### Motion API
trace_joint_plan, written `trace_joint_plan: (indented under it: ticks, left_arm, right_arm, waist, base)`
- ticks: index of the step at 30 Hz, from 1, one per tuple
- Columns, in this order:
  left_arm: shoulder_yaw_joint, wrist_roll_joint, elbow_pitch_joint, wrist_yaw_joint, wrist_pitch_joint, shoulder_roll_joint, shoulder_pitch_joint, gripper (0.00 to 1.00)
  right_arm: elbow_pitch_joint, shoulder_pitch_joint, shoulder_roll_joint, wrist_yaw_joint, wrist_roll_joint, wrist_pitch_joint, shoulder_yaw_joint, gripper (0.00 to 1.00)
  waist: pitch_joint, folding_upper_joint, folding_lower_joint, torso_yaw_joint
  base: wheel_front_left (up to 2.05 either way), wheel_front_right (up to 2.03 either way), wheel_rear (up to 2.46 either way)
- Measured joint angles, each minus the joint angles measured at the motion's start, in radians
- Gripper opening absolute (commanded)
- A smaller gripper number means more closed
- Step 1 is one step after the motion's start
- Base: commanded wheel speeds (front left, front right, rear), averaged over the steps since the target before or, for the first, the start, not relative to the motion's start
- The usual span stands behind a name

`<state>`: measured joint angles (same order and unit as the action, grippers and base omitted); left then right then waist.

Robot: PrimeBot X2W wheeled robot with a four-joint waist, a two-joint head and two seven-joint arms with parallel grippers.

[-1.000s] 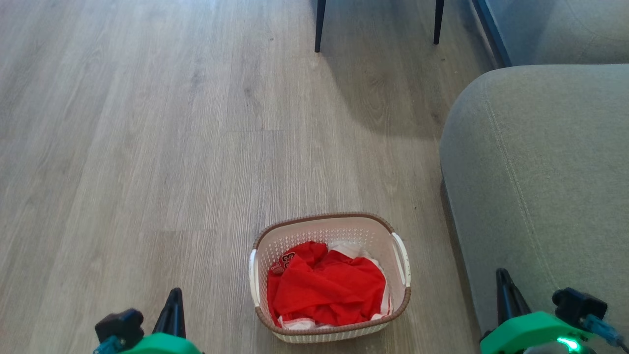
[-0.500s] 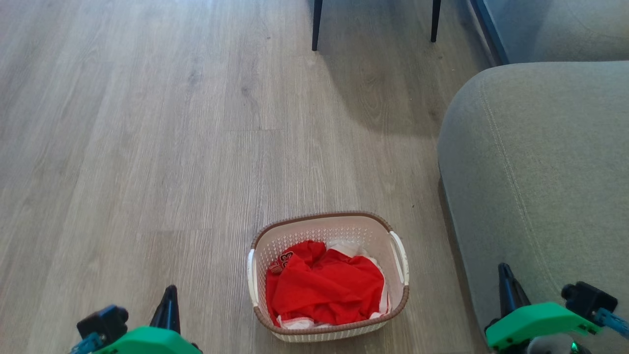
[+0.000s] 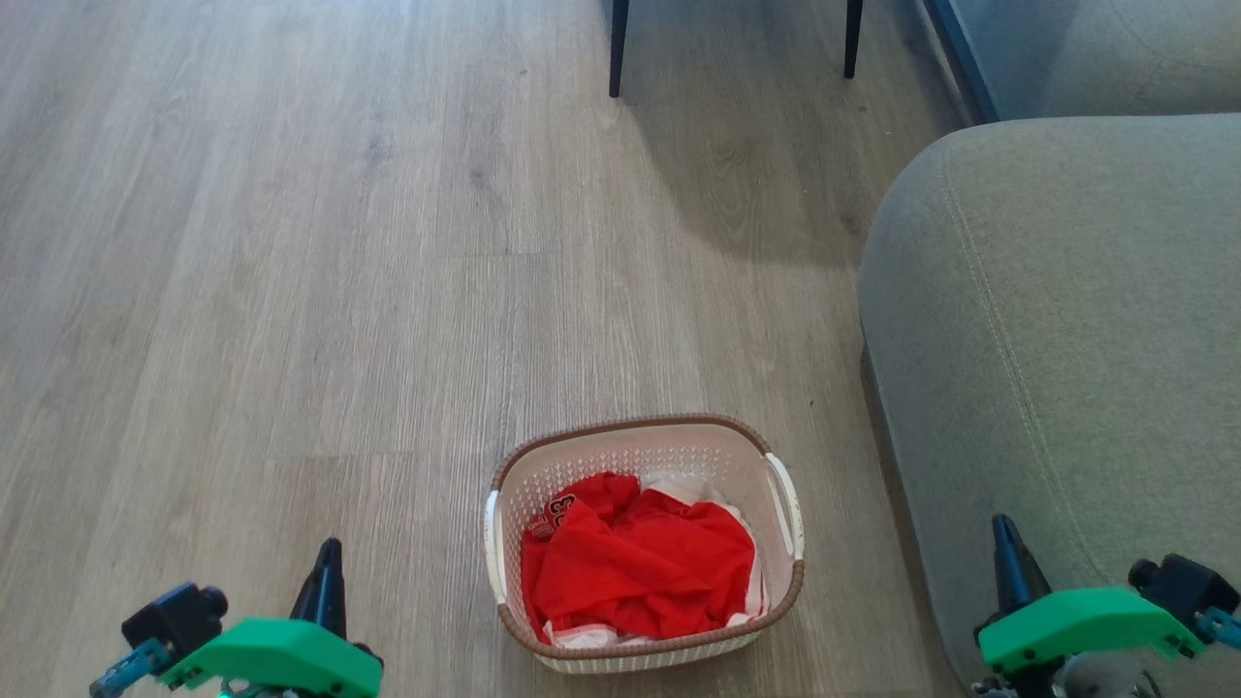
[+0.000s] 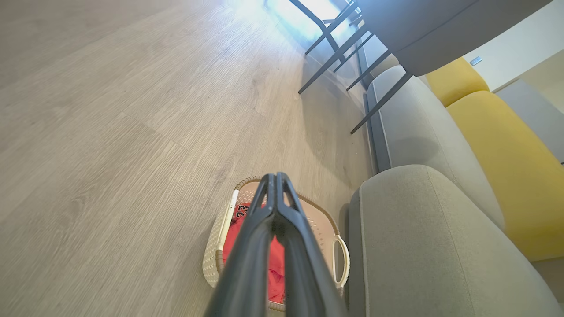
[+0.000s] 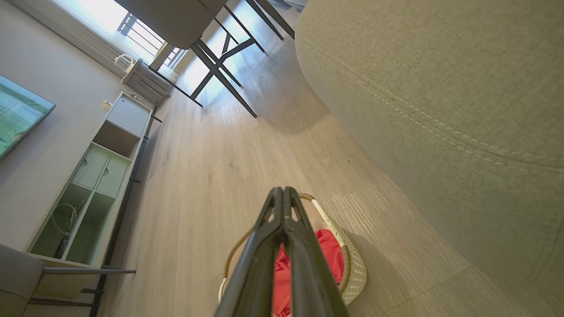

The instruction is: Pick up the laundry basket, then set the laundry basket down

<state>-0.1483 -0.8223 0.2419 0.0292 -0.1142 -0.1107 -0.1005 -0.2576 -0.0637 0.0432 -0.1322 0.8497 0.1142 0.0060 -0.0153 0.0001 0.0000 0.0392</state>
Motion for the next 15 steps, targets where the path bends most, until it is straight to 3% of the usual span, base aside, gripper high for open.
trace_joint_plan:
  ticks: [15]
  left_arm:
    - [0.035,-0.169,0.004,-0.03,0.036,0.009,0.03,0.0]
  right_arm:
    - [-0.004,0.023,0.001,0.0,0.164,-0.035,-0.018,0.0]
  waist:
    - [0.004,0.0,0.0,-0.008]
  base:
    - [0.0,0.0,0.0]
